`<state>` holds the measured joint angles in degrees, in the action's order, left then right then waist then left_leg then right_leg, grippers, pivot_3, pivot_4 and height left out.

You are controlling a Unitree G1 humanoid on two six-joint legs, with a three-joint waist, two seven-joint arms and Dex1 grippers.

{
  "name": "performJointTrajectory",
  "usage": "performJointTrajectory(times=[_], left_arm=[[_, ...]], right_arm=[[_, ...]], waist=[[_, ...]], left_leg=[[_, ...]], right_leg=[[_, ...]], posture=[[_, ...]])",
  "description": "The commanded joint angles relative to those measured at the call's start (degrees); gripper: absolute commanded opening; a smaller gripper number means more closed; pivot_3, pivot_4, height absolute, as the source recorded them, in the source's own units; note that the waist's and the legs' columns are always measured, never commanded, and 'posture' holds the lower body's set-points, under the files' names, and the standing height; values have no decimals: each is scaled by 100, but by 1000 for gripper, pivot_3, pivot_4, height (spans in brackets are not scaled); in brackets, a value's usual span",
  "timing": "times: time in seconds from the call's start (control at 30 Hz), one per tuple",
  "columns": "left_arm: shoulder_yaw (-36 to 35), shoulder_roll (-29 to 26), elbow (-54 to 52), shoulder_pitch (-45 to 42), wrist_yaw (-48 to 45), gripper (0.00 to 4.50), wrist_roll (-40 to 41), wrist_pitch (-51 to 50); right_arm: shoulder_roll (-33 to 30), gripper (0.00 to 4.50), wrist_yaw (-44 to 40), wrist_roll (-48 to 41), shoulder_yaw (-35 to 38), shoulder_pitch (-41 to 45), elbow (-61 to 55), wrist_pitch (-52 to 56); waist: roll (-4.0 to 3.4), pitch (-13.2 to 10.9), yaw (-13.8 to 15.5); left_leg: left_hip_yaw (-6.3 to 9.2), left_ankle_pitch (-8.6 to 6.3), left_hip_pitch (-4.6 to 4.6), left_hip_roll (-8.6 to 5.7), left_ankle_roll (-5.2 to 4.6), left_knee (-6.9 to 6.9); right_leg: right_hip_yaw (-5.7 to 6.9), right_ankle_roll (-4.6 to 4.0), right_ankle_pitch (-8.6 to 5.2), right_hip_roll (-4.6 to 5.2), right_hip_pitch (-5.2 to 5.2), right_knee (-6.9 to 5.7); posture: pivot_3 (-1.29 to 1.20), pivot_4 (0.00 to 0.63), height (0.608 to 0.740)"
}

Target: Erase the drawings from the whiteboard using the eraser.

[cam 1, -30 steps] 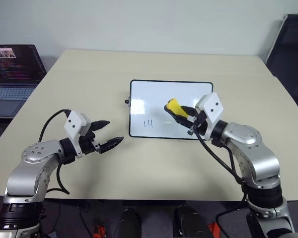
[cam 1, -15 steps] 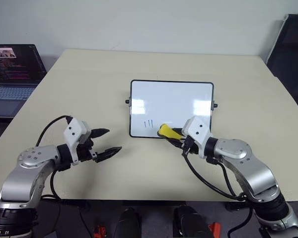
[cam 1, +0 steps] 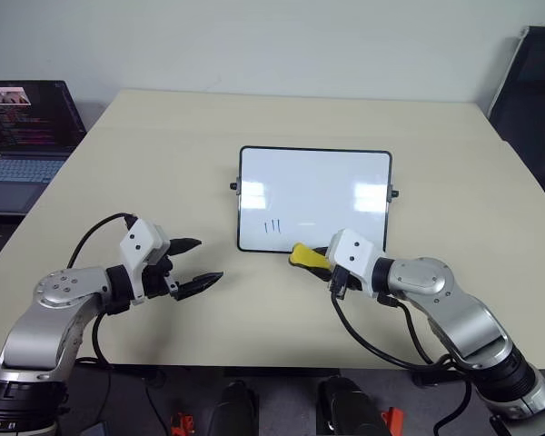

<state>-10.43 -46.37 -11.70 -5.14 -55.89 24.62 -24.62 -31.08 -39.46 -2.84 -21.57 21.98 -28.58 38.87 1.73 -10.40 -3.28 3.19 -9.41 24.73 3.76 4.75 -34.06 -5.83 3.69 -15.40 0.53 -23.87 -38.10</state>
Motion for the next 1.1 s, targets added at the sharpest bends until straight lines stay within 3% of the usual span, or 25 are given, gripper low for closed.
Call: performJointTrajectory(times=[0.03,0.37,0.73,1.0,1.1], left_arm=[[-7,-93,-140,-60,-63,4500,-16,89],[71,-60,-91,-102,-128,4500,-88,157],[337,-72,95,-317,-315,4500,-208,274],[347,-49,50,-274,-322,4500,-204,258],[341,-46,33,-246,-329,4500,-200,251]], right_arm=[[-52,1108,-43,20,76,95,-85,-80],[141,1108,103,205,-1,488,249,-169],[1159,1108,963,1637,-733,2240,2930,-1466],[1053,1108,110,2294,-1508,2279,3406,-1826],[1093,1108,251,2476,-1433,2351,3512,-1996]], waist=[[0,0,0],[0,0,-2],[1,1,-15],[1,1,-3],[1,1,-4]], left_leg=[[0,0,0,0,0,0],[0,0,0,0,0,-3],[2,0,2,1,0,-6],[2,0,2,1,-1,0],[3,1,-1,1,-1,-7]], right_leg=[[0,1,1,0,0,0],[0,2,1,0,1,-2],[2,21,16,-3,0,-7],[4,6,27,-3,-1,-10],[4,18,19,-3,-1,-20]], posture=[[0,150,740],[0,150,740],[0,150,740],[0,150,740],[0,150,740]])
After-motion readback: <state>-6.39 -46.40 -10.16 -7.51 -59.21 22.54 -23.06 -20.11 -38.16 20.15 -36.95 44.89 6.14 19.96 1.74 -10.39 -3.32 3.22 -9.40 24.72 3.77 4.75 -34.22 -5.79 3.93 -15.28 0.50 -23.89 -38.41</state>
